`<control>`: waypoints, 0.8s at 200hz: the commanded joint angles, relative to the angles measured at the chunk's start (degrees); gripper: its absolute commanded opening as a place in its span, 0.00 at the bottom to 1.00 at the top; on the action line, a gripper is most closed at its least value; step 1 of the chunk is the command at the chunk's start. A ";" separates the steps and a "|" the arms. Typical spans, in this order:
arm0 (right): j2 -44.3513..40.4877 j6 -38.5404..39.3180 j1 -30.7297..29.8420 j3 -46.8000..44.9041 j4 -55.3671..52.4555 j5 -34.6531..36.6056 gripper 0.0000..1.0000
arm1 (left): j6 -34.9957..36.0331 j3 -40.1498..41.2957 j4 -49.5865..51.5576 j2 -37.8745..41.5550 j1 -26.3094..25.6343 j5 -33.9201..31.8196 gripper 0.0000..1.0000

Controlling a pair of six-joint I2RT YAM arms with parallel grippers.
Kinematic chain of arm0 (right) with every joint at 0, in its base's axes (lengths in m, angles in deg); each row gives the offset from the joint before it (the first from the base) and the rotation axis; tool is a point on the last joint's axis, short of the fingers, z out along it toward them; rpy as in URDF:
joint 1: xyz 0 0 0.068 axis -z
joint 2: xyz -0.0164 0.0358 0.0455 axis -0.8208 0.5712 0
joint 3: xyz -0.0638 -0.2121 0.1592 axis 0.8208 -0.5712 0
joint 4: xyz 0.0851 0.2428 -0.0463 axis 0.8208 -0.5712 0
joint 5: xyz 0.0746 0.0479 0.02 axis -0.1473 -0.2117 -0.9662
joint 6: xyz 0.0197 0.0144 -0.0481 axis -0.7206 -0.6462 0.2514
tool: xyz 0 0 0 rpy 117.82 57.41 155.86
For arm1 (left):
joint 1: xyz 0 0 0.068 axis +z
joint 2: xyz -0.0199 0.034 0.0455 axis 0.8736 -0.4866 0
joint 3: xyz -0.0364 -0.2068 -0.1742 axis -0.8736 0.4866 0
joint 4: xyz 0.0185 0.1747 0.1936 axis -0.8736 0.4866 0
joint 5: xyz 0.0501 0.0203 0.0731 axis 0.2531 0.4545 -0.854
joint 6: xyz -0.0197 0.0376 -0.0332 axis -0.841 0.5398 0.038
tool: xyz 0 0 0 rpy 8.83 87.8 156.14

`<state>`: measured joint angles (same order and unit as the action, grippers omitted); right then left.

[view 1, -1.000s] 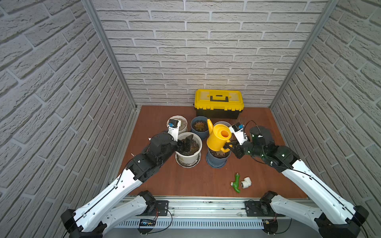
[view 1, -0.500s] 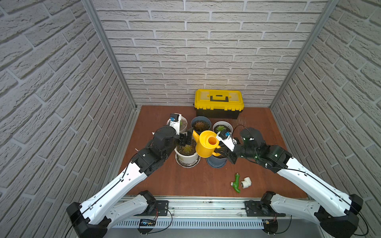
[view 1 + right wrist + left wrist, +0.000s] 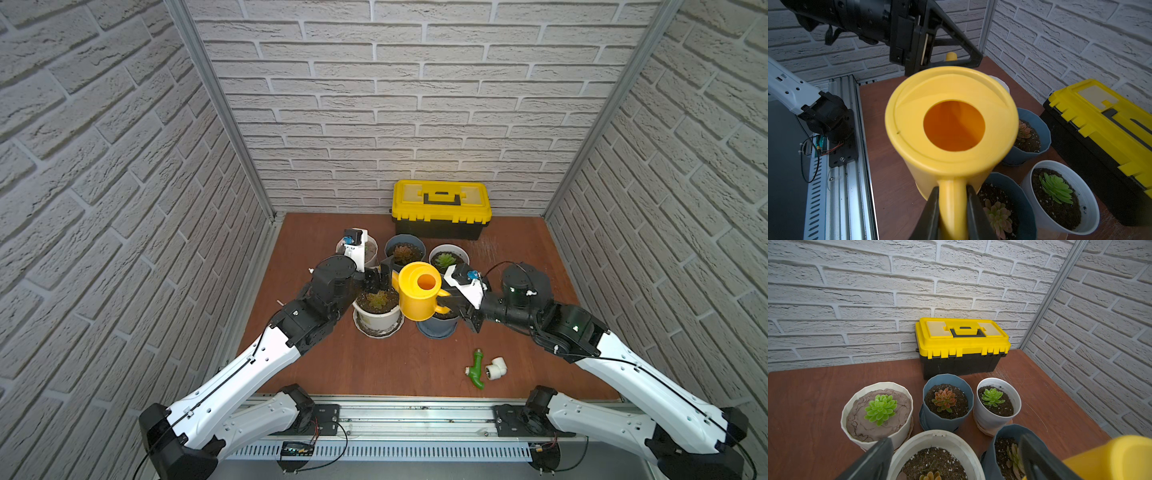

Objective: Water the succulent around the soil edge
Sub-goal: Pick up the watering can from the center of the board.

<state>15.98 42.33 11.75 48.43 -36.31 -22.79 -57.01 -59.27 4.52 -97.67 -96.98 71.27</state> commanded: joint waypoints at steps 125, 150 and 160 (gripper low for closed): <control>-6.45 -3.80 -0.53 -4.81 18.94 -0.02 0.03 | 3.23 -0.46 5.70 6.39 -0.03 -0.59 0.98; -7.07 -2.58 -0.53 -3.04 12.61 1.13 0.03 | 3.65 -0.80 8.57 13.00 -0.03 -0.98 0.98; -7.28 -2.36 -0.53 -2.54 11.17 1.33 0.03 | 4.02 -0.80 9.65 15.46 -0.03 -0.88 0.98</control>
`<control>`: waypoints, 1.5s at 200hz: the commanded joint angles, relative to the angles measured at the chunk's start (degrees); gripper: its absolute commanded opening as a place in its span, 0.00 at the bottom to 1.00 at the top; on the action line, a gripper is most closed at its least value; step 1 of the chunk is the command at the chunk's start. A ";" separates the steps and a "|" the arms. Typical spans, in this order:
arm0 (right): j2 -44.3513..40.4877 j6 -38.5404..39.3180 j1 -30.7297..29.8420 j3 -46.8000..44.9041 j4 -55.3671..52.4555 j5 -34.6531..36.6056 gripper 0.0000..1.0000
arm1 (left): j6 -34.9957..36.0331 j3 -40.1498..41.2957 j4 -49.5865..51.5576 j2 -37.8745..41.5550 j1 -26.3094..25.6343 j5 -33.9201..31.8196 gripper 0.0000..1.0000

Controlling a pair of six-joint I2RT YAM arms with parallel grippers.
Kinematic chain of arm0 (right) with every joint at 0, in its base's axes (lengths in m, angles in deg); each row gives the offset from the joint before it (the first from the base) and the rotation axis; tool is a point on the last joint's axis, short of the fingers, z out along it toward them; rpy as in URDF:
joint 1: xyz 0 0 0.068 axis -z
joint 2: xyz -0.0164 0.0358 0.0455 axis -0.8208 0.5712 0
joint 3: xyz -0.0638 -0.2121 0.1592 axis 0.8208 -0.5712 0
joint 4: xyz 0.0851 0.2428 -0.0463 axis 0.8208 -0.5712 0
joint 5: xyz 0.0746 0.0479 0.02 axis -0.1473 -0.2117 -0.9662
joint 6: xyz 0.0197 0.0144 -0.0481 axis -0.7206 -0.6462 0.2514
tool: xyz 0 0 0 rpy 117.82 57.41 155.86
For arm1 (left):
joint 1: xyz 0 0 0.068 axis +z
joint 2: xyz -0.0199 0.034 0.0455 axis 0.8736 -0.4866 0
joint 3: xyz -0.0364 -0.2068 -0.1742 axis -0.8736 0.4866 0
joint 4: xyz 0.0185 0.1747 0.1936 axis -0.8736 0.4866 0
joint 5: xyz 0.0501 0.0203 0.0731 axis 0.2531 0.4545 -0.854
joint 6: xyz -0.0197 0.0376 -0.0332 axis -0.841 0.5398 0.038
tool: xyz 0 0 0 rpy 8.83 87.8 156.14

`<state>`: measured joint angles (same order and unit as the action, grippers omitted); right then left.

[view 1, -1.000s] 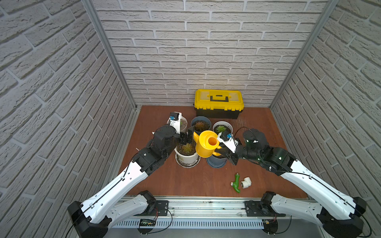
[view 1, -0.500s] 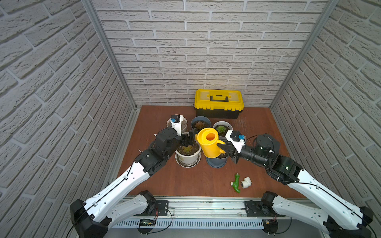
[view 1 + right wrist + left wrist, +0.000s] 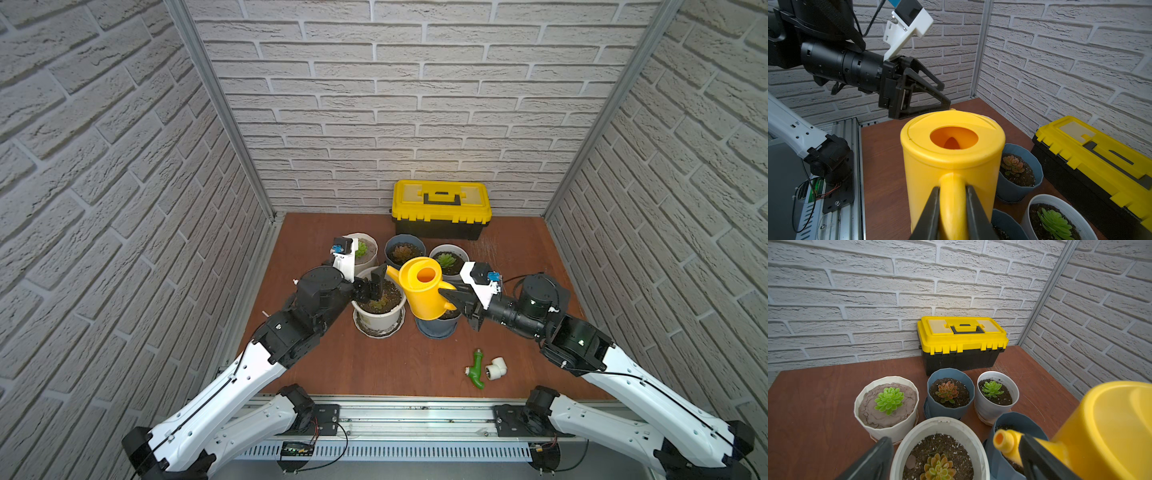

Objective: Water the succulent around the soil edge
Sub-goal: Pick up the watering can from the center of the board, then water the soil of the potted plant with water.

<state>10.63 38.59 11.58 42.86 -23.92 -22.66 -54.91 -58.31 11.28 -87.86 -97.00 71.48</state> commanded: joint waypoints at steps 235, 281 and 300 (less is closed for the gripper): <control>47.01 9.06 11.89 54.80 -40.59 10.08 0.03 | 10.20 13.02 13.65 22.32 6.94 15.11 0.98; 54.67 10.92 11.17 64.69 -47.50 9.47 0.03 | 10.28 13.06 13.96 22.46 7.46 15.09 0.98; 57.19 11.38 10.83 67.55 -50.06 9.69 0.02 | 10.28 13.08 14.01 22.53 7.60 15.04 0.98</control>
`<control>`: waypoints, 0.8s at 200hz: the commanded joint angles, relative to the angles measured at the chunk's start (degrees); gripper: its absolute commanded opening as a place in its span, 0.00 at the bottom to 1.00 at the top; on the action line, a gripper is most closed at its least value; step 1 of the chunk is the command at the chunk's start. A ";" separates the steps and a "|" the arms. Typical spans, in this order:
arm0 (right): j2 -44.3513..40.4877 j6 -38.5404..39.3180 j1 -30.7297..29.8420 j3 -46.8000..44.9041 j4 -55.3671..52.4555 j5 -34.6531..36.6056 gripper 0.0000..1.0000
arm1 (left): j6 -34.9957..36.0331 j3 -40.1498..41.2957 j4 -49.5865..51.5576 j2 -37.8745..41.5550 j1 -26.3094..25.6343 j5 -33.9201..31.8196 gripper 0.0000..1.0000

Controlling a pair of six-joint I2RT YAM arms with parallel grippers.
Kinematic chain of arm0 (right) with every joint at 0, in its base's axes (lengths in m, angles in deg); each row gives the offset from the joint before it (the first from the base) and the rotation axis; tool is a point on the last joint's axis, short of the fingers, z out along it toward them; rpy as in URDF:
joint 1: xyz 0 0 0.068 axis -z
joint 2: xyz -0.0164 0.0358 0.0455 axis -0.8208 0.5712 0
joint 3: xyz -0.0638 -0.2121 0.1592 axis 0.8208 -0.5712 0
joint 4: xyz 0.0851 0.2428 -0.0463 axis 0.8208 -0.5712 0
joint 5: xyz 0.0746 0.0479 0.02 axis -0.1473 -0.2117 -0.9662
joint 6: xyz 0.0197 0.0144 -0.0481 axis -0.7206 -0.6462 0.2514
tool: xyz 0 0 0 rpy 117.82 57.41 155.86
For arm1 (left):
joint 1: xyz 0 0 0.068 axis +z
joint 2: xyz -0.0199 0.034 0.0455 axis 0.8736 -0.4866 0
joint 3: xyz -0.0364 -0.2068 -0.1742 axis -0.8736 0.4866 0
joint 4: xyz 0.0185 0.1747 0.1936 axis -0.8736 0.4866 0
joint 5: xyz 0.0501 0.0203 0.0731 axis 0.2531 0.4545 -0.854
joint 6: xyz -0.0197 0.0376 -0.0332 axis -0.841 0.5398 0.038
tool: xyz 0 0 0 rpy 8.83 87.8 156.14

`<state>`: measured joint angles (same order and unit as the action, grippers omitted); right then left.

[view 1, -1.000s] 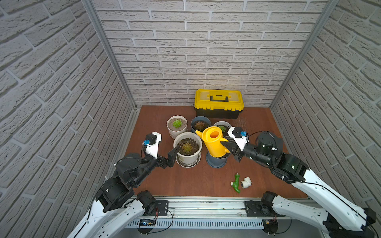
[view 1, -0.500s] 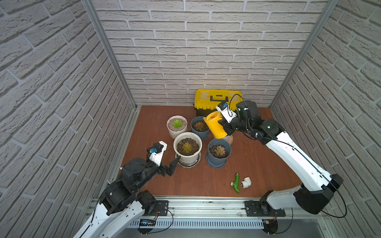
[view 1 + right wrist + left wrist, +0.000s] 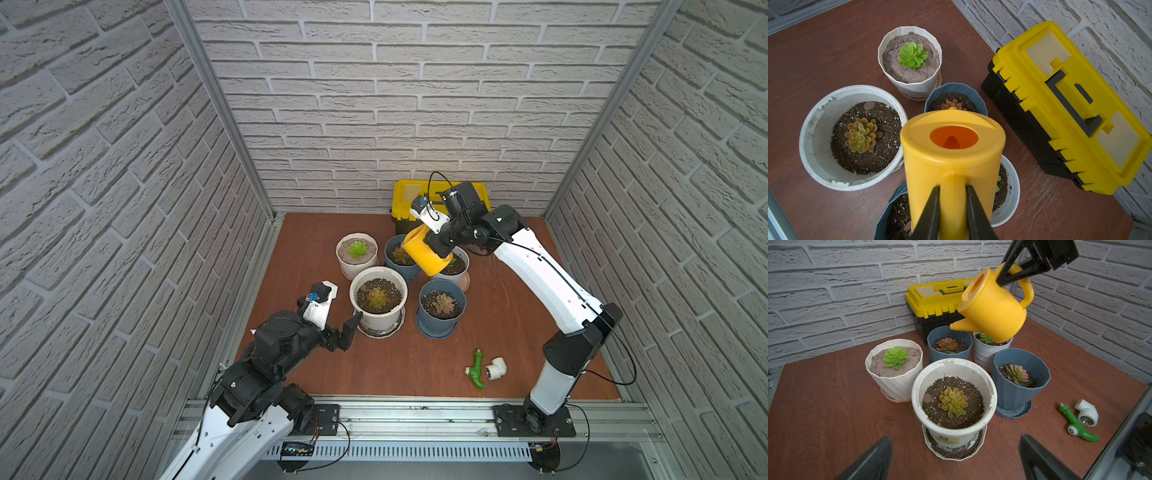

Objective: Water the succulent around the soil edge
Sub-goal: Water the soil of the potted plant with water.

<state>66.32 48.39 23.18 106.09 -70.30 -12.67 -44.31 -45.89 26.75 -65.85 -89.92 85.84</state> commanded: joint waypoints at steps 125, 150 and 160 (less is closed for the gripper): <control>11.29 3.21 -3.50 15.40 -10.11 -0.27 0.02 | -0.58 0.67 -1.12 0.50 0.94 0.71 0.98; 13.41 2.91 -3.78 18.64 -10.77 0.46 0.03 | -0.56 0.72 -1.03 0.61 0.96 0.76 0.98; 14.46 2.71 -3.95 20.13 -11.02 1.11 0.03 | -0.57 0.71 -1.03 0.61 0.91 0.76 0.98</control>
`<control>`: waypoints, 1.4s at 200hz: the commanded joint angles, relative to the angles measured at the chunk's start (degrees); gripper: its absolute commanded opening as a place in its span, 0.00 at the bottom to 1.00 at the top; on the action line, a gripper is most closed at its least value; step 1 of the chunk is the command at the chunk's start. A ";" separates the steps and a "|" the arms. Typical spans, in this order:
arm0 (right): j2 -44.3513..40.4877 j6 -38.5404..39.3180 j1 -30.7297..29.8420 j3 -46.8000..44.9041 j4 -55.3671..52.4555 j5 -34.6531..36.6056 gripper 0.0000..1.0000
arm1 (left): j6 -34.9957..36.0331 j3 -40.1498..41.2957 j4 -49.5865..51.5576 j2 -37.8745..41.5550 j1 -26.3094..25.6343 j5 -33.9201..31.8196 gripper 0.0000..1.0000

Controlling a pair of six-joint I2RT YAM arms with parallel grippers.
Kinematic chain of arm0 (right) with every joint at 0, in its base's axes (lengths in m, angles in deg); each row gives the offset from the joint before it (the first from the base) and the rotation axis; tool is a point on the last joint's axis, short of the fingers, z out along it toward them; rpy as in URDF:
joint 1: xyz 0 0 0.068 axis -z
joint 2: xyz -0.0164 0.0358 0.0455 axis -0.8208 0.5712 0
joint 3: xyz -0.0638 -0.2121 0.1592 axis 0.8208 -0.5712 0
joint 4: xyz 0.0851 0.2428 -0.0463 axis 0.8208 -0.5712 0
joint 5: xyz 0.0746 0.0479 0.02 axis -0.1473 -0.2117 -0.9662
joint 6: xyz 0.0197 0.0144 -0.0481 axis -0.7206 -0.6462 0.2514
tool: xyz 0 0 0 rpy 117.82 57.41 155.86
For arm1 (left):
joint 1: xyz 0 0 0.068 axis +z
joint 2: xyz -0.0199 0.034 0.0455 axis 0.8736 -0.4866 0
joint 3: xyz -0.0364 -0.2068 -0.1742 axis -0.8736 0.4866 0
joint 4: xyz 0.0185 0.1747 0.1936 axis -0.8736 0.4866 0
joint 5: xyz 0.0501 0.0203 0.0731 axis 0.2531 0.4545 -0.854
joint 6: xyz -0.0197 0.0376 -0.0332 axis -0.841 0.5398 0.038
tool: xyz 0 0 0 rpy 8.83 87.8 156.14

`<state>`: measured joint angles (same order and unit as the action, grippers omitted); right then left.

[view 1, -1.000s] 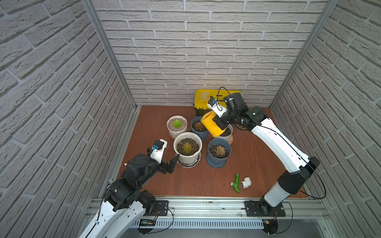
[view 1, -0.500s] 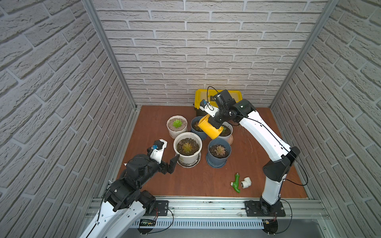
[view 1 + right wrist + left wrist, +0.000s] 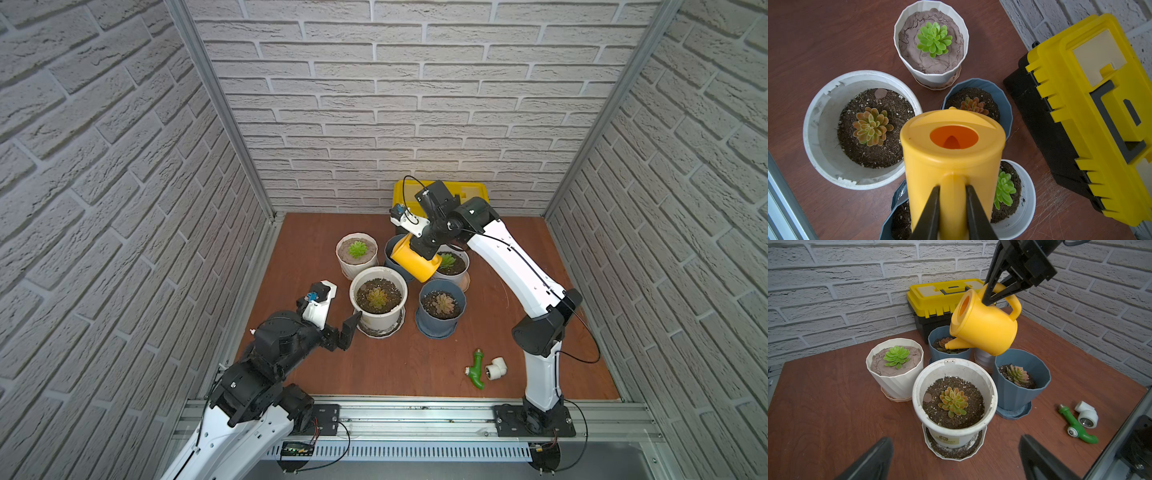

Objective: Water the succulent around the soil edge
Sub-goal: Water the soil of the potted plant with water.

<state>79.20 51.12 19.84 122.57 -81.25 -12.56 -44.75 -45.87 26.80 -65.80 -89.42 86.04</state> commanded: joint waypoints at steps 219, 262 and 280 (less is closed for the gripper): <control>6.50 -5.50 -0.72 9.60 6.37 6.72 0.03 | -0.15 0.72 -0.72 0.53 0.42 0.47 0.98; 6.22 -6.72 0.26 9.60 6.82 7.05 0.03 | -0.14 0.74 -0.72 0.44 0.43 0.47 0.98; 6.32 -6.86 0.52 9.60 6.75 7.12 0.03 | -0.15 0.73 -0.72 0.43 0.42 0.46 0.98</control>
<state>85.51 45.43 19.86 130.51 -77.54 -6.28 -44.75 -45.72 27.82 -65.50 -89.22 86.04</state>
